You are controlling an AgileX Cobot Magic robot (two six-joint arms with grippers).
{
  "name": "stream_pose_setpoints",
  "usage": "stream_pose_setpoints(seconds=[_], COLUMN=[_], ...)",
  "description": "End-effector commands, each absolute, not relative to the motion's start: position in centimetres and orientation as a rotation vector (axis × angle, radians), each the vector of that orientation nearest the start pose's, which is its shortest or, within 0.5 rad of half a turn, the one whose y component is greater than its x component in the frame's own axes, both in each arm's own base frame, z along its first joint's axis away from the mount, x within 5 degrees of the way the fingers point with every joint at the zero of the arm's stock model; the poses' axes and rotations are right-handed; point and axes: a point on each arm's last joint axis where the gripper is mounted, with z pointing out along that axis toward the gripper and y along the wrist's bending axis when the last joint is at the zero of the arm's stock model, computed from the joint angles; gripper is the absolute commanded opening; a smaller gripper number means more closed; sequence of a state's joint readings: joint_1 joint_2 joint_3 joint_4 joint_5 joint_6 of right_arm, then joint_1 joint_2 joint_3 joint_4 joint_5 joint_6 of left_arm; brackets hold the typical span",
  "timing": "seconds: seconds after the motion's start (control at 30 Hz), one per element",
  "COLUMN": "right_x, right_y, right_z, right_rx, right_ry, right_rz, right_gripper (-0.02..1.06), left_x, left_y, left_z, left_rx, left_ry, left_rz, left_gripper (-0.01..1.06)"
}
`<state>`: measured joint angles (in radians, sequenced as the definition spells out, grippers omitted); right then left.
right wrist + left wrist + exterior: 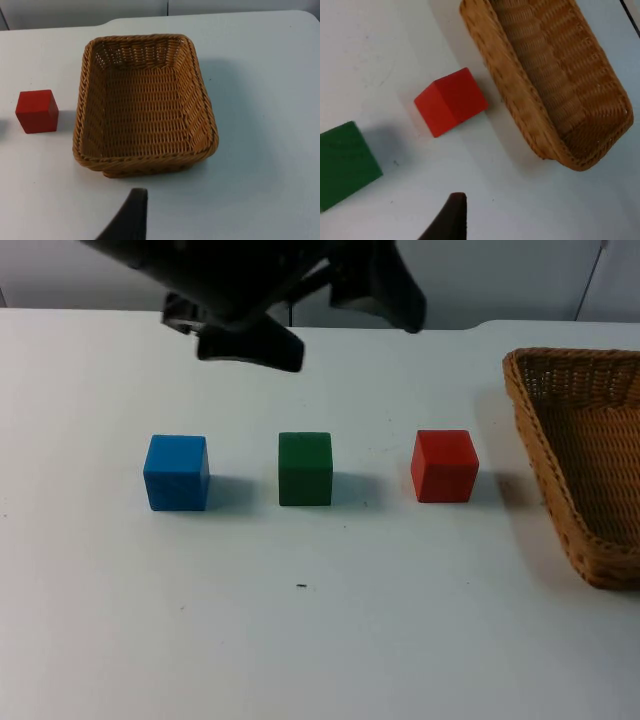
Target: Pick up the basket with the left hand and place the blue cube into the basket with the right hand.
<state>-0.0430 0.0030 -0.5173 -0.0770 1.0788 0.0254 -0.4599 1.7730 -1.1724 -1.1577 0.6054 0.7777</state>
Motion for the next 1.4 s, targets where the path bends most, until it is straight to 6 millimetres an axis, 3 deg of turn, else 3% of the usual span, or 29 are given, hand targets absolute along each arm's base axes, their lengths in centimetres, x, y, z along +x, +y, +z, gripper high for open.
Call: stream_pose_setpoints(seconds=[0.0, 0.07, 0.2, 0.23, 0.53, 0.73, 0.97, 1.37], right_x=[-0.7, -0.7, -0.7, -0.7, -0.7, -0.7, -0.7, -0.7], right_y=[-0.6, -0.6, -0.6, -0.6, -0.6, -0.6, -0.6, -0.6], right_z=[27.8, 27.8, 27.8, 27.8, 27.8, 27.8, 27.8, 27.8], right_rx=[0.082, 0.082, 0.082, 0.082, 0.084, 0.084, 0.086, 0.092], right_ry=[2.051, 2.051, 2.051, 2.051, 2.051, 2.051, 2.051, 2.05], right_rz=[-0.106, -0.106, -0.106, -0.106, -0.104, -0.107, -0.105, -0.107], right_gripper=[1.03, 1.03, 1.03, 1.03, 1.03, 1.03, 1.03, 1.03], left_x=[32.6, 32.9, 33.8, 33.8, 34.3, 34.4, 34.6, 35.1], left_y=[-23.2, -24.2, -27.6, -27.6, -33.0, -35.4, -37.7, -40.1], left_z=[22.7, 22.3, 19.4, 19.4, 12.9, 10.9, 9.9, 8.2], left_rx=[0.471, 0.475, 0.476, 0.476, 0.453, 0.453, 0.503, 0.457], left_ry=[2.401, 2.41, 2.469, 2.469, 2.607, 2.645, 2.65, 2.683], left_rz=[-1.042, -1.051, -1.08, -1.08, -1.105, -1.146, -1.122, -1.117], left_gripper=[1.04, 1.04, 1.04, 1.04, 1.04, 1.04, 1.04, 1.04])
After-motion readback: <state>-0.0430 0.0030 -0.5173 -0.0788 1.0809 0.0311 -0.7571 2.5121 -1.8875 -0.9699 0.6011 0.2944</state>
